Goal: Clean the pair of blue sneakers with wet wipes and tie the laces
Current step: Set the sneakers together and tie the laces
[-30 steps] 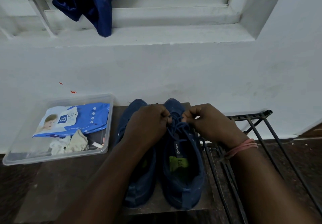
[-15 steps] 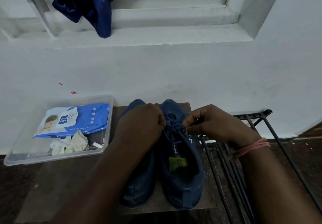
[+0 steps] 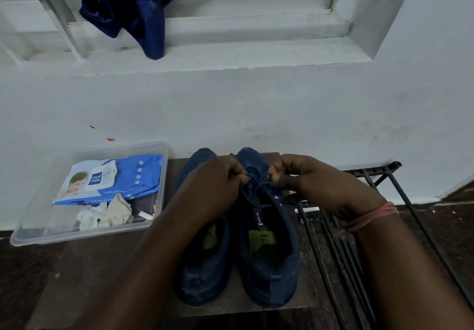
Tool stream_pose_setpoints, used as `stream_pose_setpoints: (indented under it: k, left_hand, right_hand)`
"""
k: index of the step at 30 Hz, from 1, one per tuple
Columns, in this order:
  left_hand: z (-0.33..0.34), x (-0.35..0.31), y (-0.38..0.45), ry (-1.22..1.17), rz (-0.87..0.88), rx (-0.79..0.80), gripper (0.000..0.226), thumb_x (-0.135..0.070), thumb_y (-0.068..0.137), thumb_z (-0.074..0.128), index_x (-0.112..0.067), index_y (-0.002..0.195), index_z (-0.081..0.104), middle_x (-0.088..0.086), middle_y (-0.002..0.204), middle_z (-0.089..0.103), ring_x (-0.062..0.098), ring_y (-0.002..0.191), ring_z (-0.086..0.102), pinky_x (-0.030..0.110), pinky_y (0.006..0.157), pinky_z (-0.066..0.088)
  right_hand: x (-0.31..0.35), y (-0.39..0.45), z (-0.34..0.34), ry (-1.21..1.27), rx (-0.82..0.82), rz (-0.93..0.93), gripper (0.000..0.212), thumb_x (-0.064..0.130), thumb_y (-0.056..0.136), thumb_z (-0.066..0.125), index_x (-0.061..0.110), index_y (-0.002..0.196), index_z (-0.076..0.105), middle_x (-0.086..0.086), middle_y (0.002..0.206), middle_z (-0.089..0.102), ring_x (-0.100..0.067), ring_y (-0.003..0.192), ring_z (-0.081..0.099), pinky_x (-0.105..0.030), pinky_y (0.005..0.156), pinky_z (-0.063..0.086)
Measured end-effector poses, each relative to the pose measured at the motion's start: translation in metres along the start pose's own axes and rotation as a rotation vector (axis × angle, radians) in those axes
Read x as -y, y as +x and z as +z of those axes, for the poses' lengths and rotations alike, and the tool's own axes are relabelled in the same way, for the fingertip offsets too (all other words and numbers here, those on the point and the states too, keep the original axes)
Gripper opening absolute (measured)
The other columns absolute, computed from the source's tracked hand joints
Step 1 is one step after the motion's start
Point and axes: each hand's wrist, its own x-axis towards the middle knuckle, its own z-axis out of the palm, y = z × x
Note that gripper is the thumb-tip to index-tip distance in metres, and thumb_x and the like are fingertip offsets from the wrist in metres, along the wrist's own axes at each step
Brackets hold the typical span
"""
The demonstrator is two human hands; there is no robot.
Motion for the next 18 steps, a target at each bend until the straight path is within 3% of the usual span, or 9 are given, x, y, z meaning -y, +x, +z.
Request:
stream_pose_setpoints:
  k: [4, 9, 13, 15, 18]
  left_hand:
    - [0.0, 0.002, 0.002, 0.033, -0.013, 0.015, 0.004, -0.03, 0.089, 0.074, -0.034, 0.089, 0.073, -0.018, 0.078, 0.07, -0.005, 0.074, 0.064, 0.021, 0.07, 0.049]
    - [0.002, 0.001, 0.0, 0.104, 0.01, -0.057, 0.01, -0.024, 0.088, 0.073, -0.033, 0.085, 0.075, -0.018, 0.078, 0.069, -0.004, 0.073, 0.063, 0.018, 0.065, 0.046]
    - [0.004, 0.001, -0.001, 0.02, 0.005, -0.041, 0.015, -0.022, 0.088, 0.068, -0.036, 0.082, 0.066, -0.018, 0.071, 0.068, -0.004, 0.068, 0.062, 0.024, 0.067, 0.047]
    - [0.005, -0.002, -0.002, -0.034, -0.009, -0.019, 0.016, -0.021, 0.09, 0.064, -0.035, 0.082, 0.064, -0.016, 0.072, 0.07, -0.002, 0.066, 0.063, 0.025, 0.065, 0.048]
    - [0.003, -0.006, -0.001, -0.141, -0.064, 0.001, 0.017, -0.02, 0.095, 0.057, -0.032, 0.085, 0.063, -0.011, 0.079, 0.074, 0.005, 0.071, 0.067, 0.031, 0.068, 0.054]
  right_hand:
    - [-0.002, 0.0, -0.006, -0.083, -0.014, 0.023, 0.009, 0.007, 0.091, 0.07, 0.013, 0.097, 0.073, -0.016, 0.096, 0.073, -0.02, 0.08, 0.066, -0.042, 0.081, 0.055]
    - [-0.002, 0.005, 0.004, -0.187, -0.057, 0.004, 0.01, 0.018, 0.089, 0.075, 0.013, 0.08, 0.074, -0.012, 0.08, 0.074, -0.014, 0.066, 0.061, -0.036, 0.068, 0.053]
    - [-0.004, 0.01, 0.005, -0.142, -0.046, 0.029, 0.02, 0.031, 0.096, 0.065, 0.012, 0.088, 0.069, -0.023, 0.096, 0.07, -0.023, 0.079, 0.063, -0.057, 0.083, 0.056]
    - [-0.005, 0.01, 0.007, -0.091, -0.038, 0.034, 0.022, 0.037, 0.095, 0.059, 0.016, 0.092, 0.067, -0.027, 0.104, 0.066, -0.027, 0.085, 0.062, -0.06, 0.084, 0.055]
    - [-0.004, 0.011, 0.008, -0.01, -0.015, 0.06, 0.024, 0.036, 0.099, 0.054, 0.014, 0.1, 0.062, -0.031, 0.106, 0.062, -0.026, 0.087, 0.059, -0.046, 0.075, 0.051]
